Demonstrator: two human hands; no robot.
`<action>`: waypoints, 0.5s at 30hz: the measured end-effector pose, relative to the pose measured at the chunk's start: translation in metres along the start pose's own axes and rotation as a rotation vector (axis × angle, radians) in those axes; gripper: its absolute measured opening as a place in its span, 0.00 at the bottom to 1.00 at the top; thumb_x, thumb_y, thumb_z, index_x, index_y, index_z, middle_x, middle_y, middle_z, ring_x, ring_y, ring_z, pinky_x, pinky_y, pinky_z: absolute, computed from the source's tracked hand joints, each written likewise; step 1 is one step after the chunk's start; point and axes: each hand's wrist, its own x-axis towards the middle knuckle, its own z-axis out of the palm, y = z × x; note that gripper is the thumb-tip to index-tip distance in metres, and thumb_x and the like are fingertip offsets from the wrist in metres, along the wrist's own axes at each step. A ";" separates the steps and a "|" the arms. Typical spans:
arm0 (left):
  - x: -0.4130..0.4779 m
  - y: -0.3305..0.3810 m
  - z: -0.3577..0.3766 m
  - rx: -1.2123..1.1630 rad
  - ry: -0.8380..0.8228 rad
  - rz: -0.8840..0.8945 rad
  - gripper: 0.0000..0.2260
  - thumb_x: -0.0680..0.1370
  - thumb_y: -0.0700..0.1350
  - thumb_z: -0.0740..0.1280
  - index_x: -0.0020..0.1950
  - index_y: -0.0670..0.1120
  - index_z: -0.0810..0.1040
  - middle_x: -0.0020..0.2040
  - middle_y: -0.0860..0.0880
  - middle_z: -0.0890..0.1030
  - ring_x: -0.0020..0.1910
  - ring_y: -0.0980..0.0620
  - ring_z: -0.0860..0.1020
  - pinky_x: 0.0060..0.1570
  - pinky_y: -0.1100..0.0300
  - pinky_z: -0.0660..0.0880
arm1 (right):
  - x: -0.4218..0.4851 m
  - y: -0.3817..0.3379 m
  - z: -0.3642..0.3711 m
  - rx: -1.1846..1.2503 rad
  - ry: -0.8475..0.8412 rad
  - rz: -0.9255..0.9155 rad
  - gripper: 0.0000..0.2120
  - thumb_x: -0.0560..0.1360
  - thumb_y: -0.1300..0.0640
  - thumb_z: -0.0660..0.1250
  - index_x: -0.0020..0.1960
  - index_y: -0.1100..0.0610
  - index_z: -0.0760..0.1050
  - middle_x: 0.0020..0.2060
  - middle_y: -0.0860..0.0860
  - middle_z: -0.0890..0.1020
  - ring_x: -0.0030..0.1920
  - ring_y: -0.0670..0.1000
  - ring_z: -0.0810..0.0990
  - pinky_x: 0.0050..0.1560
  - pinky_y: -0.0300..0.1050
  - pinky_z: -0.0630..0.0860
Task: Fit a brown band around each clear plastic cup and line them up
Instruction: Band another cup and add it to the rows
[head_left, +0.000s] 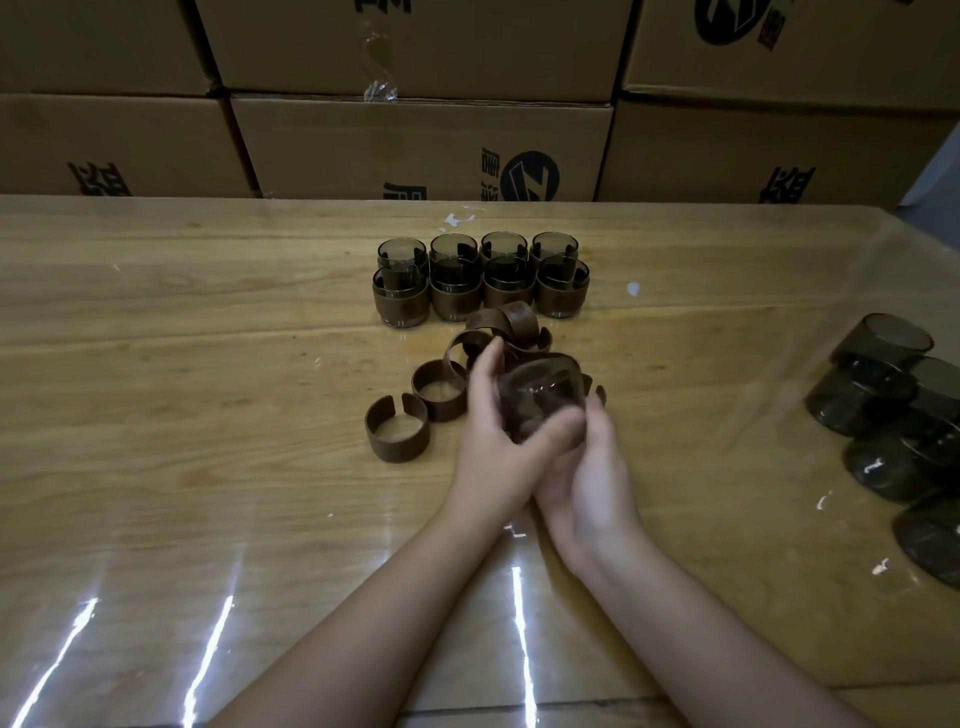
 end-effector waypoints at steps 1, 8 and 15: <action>0.000 -0.003 -0.001 0.045 -0.055 -0.014 0.37 0.69 0.43 0.77 0.73 0.49 0.61 0.60 0.60 0.74 0.58 0.72 0.73 0.57 0.75 0.68 | 0.002 -0.002 -0.003 0.017 -0.006 0.020 0.24 0.82 0.45 0.52 0.49 0.57 0.83 0.48 0.57 0.85 0.49 0.51 0.85 0.42 0.40 0.81; 0.005 -0.008 -0.014 0.022 0.047 -0.008 0.28 0.68 0.37 0.77 0.64 0.50 0.71 0.56 0.57 0.79 0.56 0.66 0.77 0.53 0.72 0.72 | 0.013 -0.032 -0.030 -0.817 0.060 -0.373 0.12 0.82 0.51 0.55 0.55 0.46 0.76 0.46 0.48 0.83 0.42 0.44 0.81 0.39 0.33 0.75; 0.006 -0.010 -0.020 -0.101 -0.068 -0.120 0.37 0.67 0.36 0.76 0.67 0.64 0.66 0.67 0.47 0.71 0.61 0.42 0.78 0.58 0.39 0.76 | 0.031 -0.042 -0.062 -1.602 0.049 -0.408 0.11 0.80 0.48 0.58 0.50 0.50 0.78 0.42 0.46 0.76 0.40 0.43 0.74 0.35 0.38 0.66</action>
